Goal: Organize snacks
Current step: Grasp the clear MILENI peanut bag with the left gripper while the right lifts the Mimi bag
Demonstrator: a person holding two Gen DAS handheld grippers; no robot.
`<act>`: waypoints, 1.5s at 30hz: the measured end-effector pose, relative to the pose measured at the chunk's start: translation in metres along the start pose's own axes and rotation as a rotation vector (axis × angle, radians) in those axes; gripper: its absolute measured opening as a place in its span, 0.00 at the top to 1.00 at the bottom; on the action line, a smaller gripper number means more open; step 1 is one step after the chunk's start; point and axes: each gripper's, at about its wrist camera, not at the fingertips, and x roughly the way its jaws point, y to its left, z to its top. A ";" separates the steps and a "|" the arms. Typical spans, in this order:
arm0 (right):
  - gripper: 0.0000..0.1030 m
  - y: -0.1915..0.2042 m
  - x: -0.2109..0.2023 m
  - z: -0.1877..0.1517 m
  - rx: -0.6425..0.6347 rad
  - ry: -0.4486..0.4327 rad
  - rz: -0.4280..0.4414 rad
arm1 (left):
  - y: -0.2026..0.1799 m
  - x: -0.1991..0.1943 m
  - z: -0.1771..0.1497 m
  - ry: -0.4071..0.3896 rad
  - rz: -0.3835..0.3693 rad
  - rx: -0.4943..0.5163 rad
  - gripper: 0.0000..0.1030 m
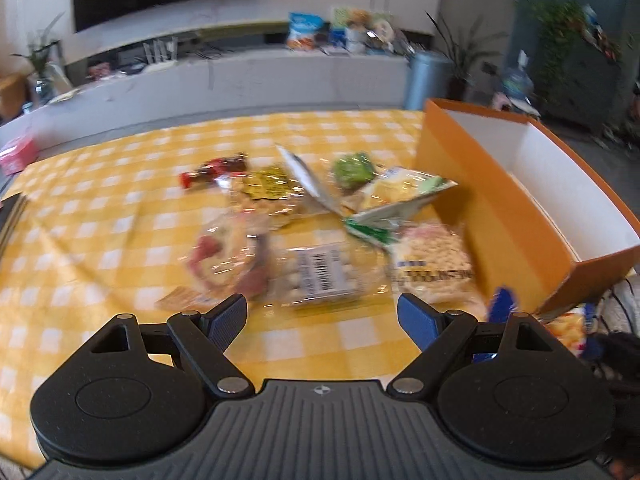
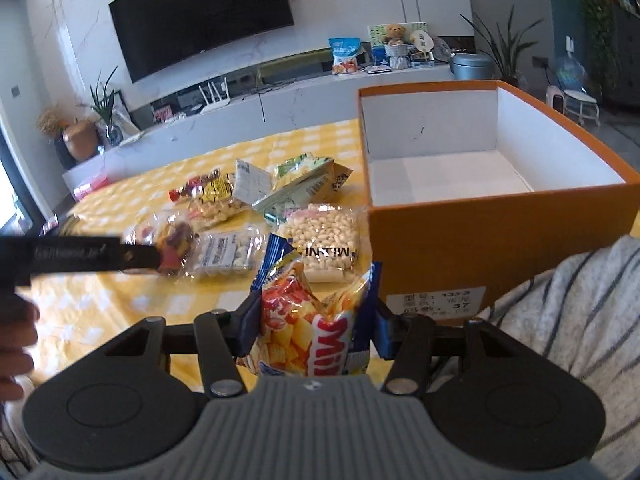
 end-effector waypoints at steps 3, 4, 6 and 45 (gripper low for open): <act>0.50 -0.006 0.006 -0.001 0.026 0.018 0.001 | -0.018 0.009 0.016 0.028 -0.029 0.035 0.03; 0.50 -0.006 0.006 -0.001 0.028 0.019 0.003 | -0.025 0.011 0.021 0.032 -0.039 0.050 0.03; 0.50 -0.006 0.007 -0.002 0.024 0.021 0.006 | -0.037 0.018 0.032 0.049 -0.052 0.078 0.03; 0.58 -0.015 0.015 -0.004 0.050 0.035 0.046 | -0.141 0.184 0.036 0.426 -0.160 1.212 0.00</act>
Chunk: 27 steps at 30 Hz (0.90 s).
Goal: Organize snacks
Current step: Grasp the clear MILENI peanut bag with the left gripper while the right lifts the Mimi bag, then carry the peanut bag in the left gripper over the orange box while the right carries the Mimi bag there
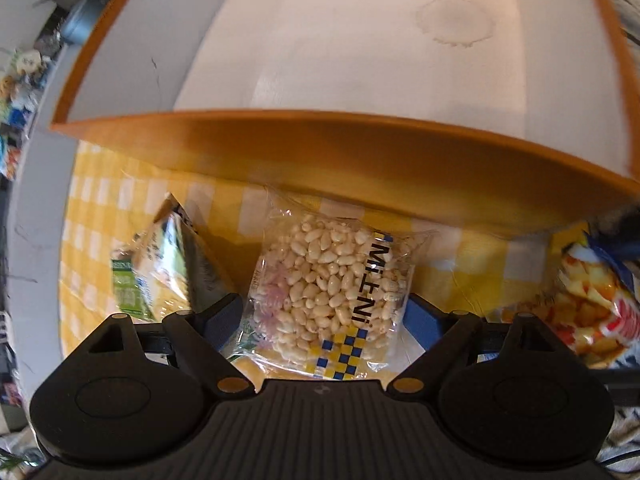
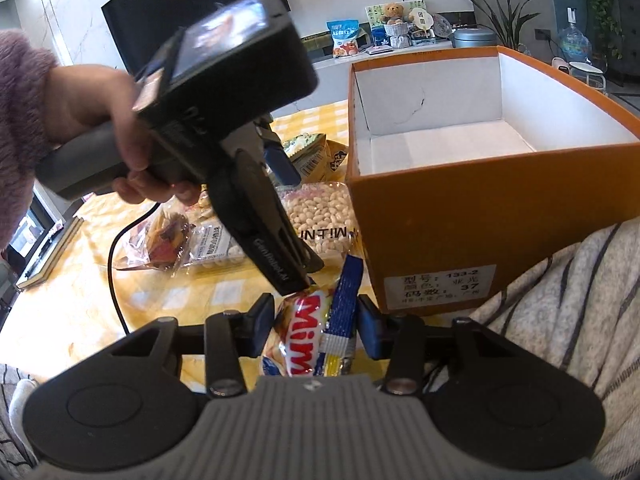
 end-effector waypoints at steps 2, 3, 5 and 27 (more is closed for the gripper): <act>0.58 0.002 0.001 -0.001 -0.008 0.008 -0.008 | 0.004 0.002 0.001 0.005 0.001 -0.011 0.00; 0.58 0.003 0.002 0.001 -0.010 0.010 -0.010 | 0.008 0.005 0.002 0.010 -0.007 -0.017 0.00; 0.58 0.004 0.002 0.002 -0.012 0.012 -0.010 | 0.015 0.008 0.002 0.018 -0.043 -0.044 0.00; 0.58 0.007 0.008 0.004 -0.022 0.040 -0.030 | 0.058 -0.050 -0.068 -0.161 -0.140 -0.396 0.10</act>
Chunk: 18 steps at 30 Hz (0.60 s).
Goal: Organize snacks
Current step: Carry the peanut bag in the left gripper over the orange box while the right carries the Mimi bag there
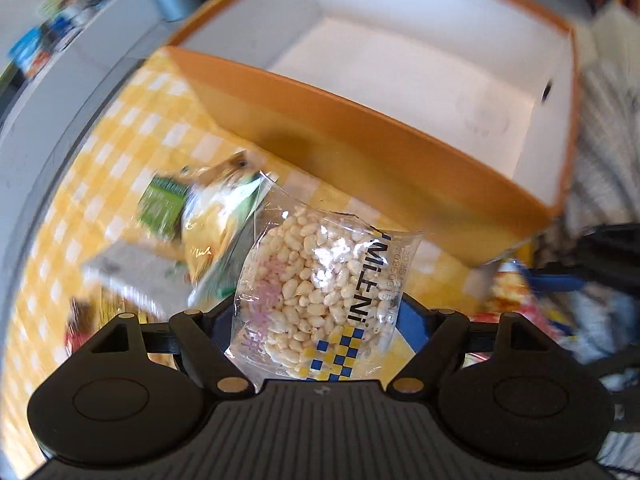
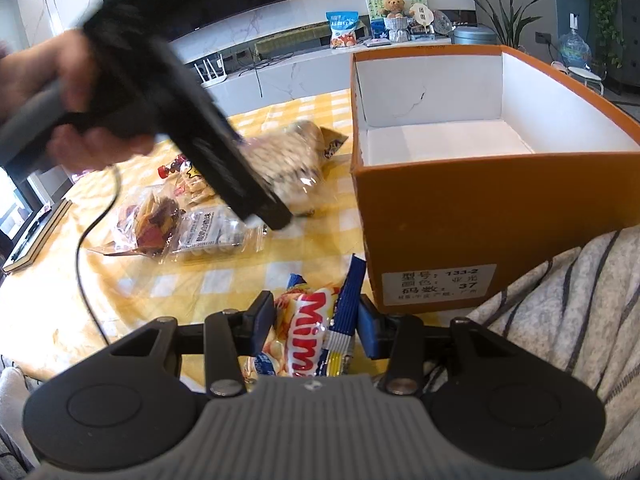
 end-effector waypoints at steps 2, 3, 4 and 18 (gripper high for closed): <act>0.56 0.002 0.004 0.001 -0.012 0.016 -0.004 | -0.001 -0.012 -0.013 -0.049 0.004 -0.068 0.10; 0.55 0.004 0.007 0.002 -0.023 0.028 -0.007 | -0.003 -0.018 -0.019 -0.076 0.006 -0.095 0.10; 0.54 0.007 0.010 0.004 -0.035 0.043 -0.019 | -0.007 -0.021 -0.022 -0.103 0.002 -0.116 0.10; 0.56 0.015 0.025 0.004 -0.057 0.095 -0.048 | -0.034 -0.065 -0.071 -0.303 -0.073 -0.316 0.11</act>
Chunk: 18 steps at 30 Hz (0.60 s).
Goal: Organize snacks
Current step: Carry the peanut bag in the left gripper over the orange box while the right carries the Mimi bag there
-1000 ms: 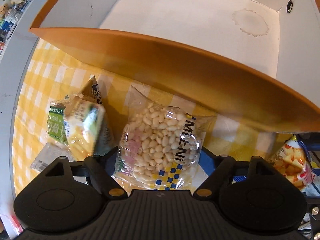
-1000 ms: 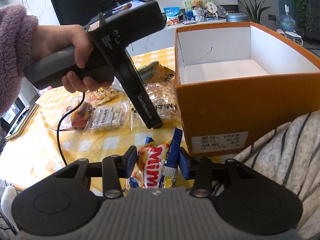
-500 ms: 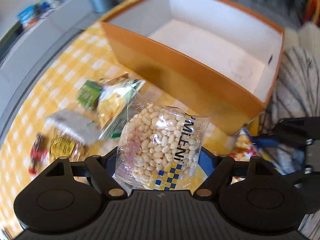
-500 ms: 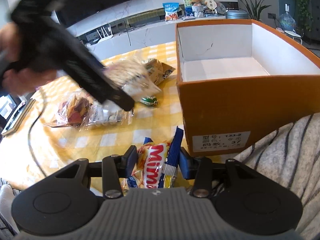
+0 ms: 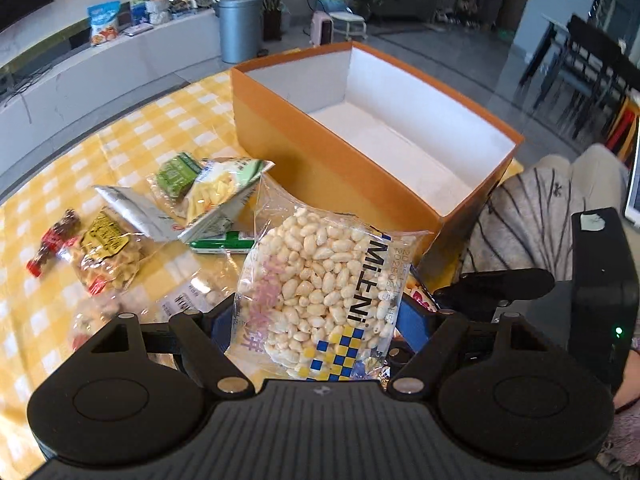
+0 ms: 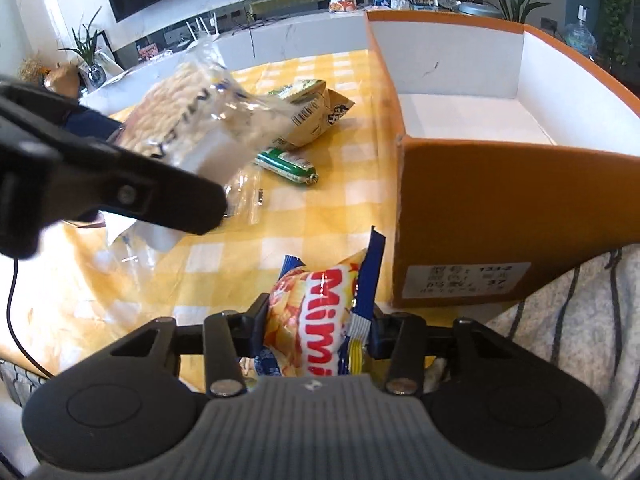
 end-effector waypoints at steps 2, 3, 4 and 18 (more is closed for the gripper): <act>0.57 0.000 -0.003 -0.001 -0.006 -0.007 0.019 | 0.003 -0.010 -0.004 -0.029 0.019 -0.028 0.11; 0.57 0.000 -0.006 -0.001 -0.005 -0.012 0.036 | 0.004 -0.015 -0.006 -0.043 0.025 -0.042 0.11; 0.57 -0.003 -0.012 -0.002 -0.002 -0.018 0.057 | 0.006 -0.020 -0.008 -0.055 0.027 -0.052 0.11; 0.58 -0.031 -0.103 0.019 0.073 -0.279 0.463 | 0.002 -0.067 -0.001 -0.206 0.011 -0.100 0.11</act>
